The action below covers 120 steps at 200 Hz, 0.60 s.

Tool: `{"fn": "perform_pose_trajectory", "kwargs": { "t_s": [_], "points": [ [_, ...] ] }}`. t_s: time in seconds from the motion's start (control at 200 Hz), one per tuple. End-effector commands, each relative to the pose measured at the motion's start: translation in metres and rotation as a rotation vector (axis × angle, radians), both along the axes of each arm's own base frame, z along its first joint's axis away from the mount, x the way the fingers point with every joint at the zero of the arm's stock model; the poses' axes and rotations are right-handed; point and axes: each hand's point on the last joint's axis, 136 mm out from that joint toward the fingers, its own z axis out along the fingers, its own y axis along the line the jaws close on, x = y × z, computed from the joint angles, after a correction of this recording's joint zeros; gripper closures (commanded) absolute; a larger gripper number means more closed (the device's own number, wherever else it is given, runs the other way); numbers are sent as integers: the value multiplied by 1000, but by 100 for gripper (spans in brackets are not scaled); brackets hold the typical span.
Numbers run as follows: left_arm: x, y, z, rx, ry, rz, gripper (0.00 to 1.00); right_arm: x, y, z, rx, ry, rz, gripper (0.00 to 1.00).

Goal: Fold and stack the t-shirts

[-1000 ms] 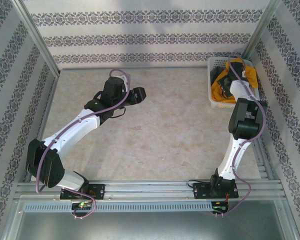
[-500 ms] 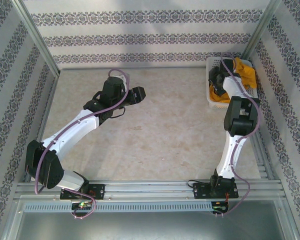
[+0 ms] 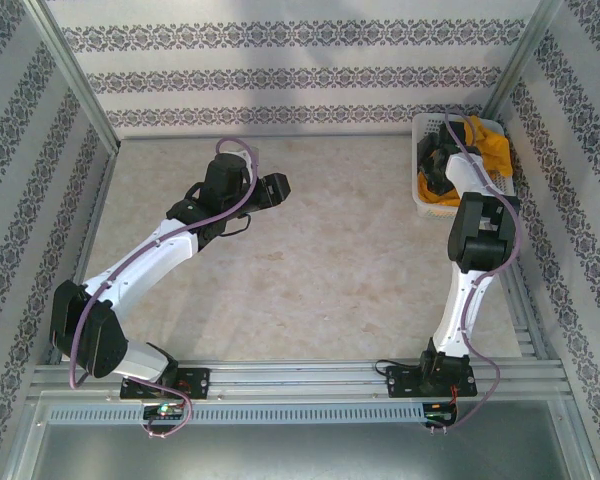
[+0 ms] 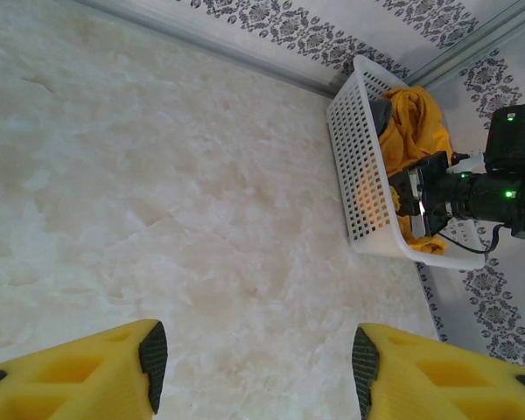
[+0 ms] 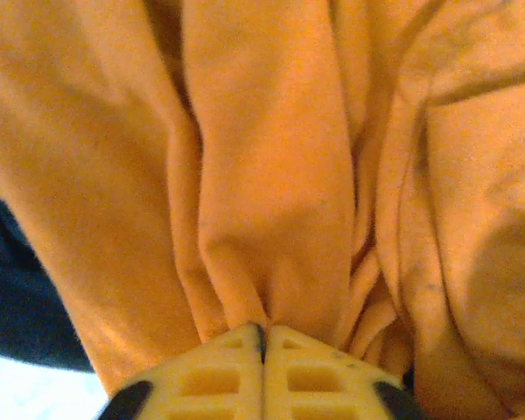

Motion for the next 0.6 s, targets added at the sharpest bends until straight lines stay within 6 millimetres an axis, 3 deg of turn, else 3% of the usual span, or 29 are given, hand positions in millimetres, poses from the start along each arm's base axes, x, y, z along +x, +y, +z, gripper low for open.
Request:
{"fn": "perform_pose_trajectory", "kwargs": {
  "t_s": [0.0,0.1,0.255,0.455,0.595],
  "points": [
    [-3,-1,11,-4,-26,-6,42,-5,-10,26,-88,-35,-14,100],
    [-3,0,9,9,-19,-7,44,0,-12,75,-192,-133,12,100],
    [-3,7,0,50,2,22,47,5,7,179,-364,-339,74,100],
    [-3,14,-5,79,18,50,49,-15,53,329,-574,-645,138,100],
    [-7,27,-3,121,23,98,52,-35,110,419,-660,-844,249,100]
  ]
}}
